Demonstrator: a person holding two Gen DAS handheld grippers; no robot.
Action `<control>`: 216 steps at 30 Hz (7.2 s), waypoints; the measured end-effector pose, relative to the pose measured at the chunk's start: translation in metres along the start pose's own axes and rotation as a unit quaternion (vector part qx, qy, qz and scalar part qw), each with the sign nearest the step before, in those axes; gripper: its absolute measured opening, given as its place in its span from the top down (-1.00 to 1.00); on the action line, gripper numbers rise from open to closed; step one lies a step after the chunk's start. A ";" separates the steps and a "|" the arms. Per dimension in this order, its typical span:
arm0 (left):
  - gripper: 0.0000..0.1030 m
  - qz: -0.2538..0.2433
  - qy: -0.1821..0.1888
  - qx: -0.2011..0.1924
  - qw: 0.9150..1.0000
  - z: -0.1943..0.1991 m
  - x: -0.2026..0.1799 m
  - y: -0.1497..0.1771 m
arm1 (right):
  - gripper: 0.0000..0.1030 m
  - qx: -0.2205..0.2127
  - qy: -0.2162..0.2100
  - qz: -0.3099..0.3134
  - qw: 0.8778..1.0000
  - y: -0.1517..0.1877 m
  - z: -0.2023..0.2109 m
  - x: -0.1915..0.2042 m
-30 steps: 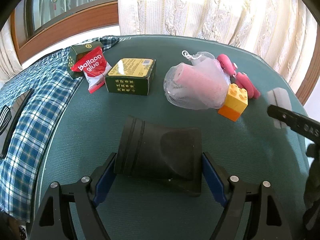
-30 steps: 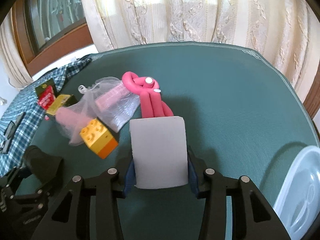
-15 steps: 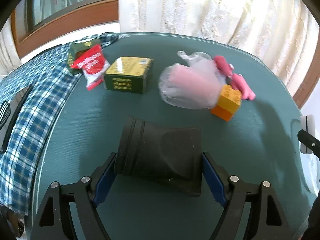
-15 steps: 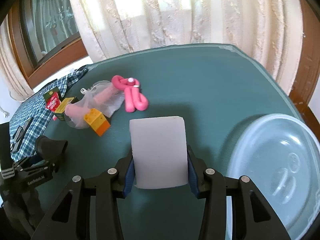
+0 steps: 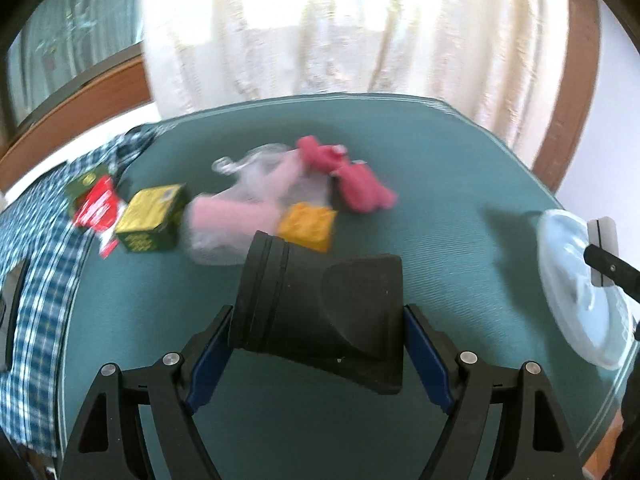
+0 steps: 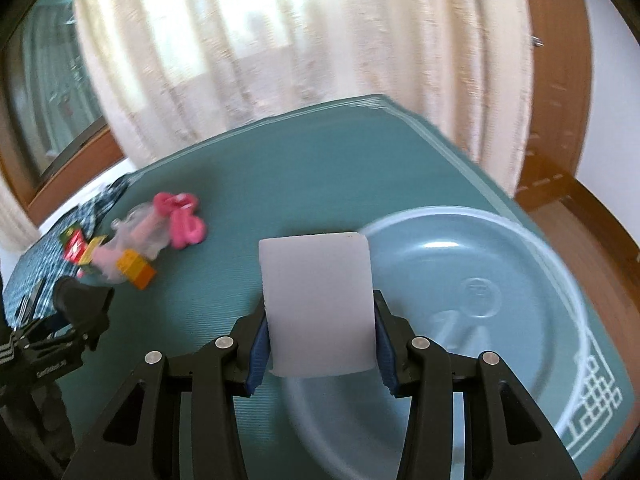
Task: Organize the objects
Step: 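Carry the black cup and white sponge into the clear basin and release both, then grasp the red Balloon glue packet with the left tool, then grasp the yellow-orange toy block with the right tool while the left tool holds the packet, then drop the packet and toy block into the basin from both tools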
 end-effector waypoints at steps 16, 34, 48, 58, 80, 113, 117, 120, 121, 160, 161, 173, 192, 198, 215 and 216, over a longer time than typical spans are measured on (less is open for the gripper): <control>-0.63 -0.120 0.127 -0.032 0.984 -0.011 -0.132 -0.068 | 0.10 -0.010 0.042 -0.071 0.997 -0.032 0.002 -0.090; -0.86 -0.162 0.199 -0.027 0.966 -0.044 -0.195 -0.097 | 0.10 -0.012 0.035 -0.084 0.996 -0.054 -0.012 -0.106; -0.86 -0.120 0.154 -0.043 0.980 -0.027 -0.154 -0.092 | 0.09 0.007 0.024 -0.067 0.997 -0.059 -0.034 -0.077; -0.87 -0.089 0.130 -0.042 0.987 -0.026 -0.119 -0.080 | -0.45 0.000 0.053 -0.066 0.996 -0.056 -0.041 -0.066; -0.90 0.013 0.041 -0.033 0.999 -0.019 -0.004 -0.048 | -0.45 -0.007 -0.027 -0.022 0.999 -0.035 -0.022 0.035; -0.90 0.267 -0.149 0.038 0.951 -0.062 0.253 0.006 | -0.44 0.119 -0.086 0.056 0.988 0.036 -0.088 0.162; -0.95 0.293 -0.161 0.042 0.942 -0.072 0.262 0.005 | -0.45 0.123 -0.091 0.061 0.986 0.038 -0.094 0.166; -0.99 0.302 -0.173 0.040 0.937 -0.078 0.266 0.001 | -0.45 0.128 -0.095 0.064 0.985 0.038 -0.100 0.170; -0.99 0.304 -0.177 0.041 0.935 -0.080 0.268 0.000 | -0.45 0.129 -0.096 0.065 0.985 0.039 -0.101 0.172; -0.01 0.212 -0.097 0.066 0.970 -0.056 0.175 0.027 | -0.27 0.121 -0.124 0.107 0.979 0.047 -0.128 0.208; -0.01 0.212 -0.095 0.066 0.970 -0.054 0.175 0.029 | -0.20 0.118 -0.125 0.107 0.979 0.046 -0.128 0.208; -0.01 0.213 -0.088 0.069 0.971 -0.040 0.170 0.044 | 0.11 0.112 -0.130 0.128 0.977 0.055 -0.117 0.205; -0.01 0.153 -0.040 0.043 0.986 -0.018 0.118 0.027 | 0.11 0.087 -0.142 0.085 0.982 0.050 -0.058 0.155; -0.01 0.124 -0.029 0.033 0.991 -0.010 0.091 0.015 | 0.11 0.072 -0.145 0.067 0.984 0.045 -0.041 0.137; -0.01 0.012 0.051 0.013 0.999 -0.002 -0.023 -0.029 | 0.11 -0.004 -0.103 0.002 0.995 0.012 0.018 0.038; -0.01 0.005 0.056 0.013 0.998 -0.002 -0.031 -0.031 | 0.11 -0.008 -0.096 -0.004 0.995 0.011 0.021 0.029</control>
Point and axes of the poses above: each gripper's, at about its wrist camera, not at the fingertips, and z roughly against the way its jaws point, x to its left, y to its underside, the point moved 3 cm from there along -z, roughly the way its jaws point, and after that the axes turned 12 degrees about -z, right-handed, at the moved point
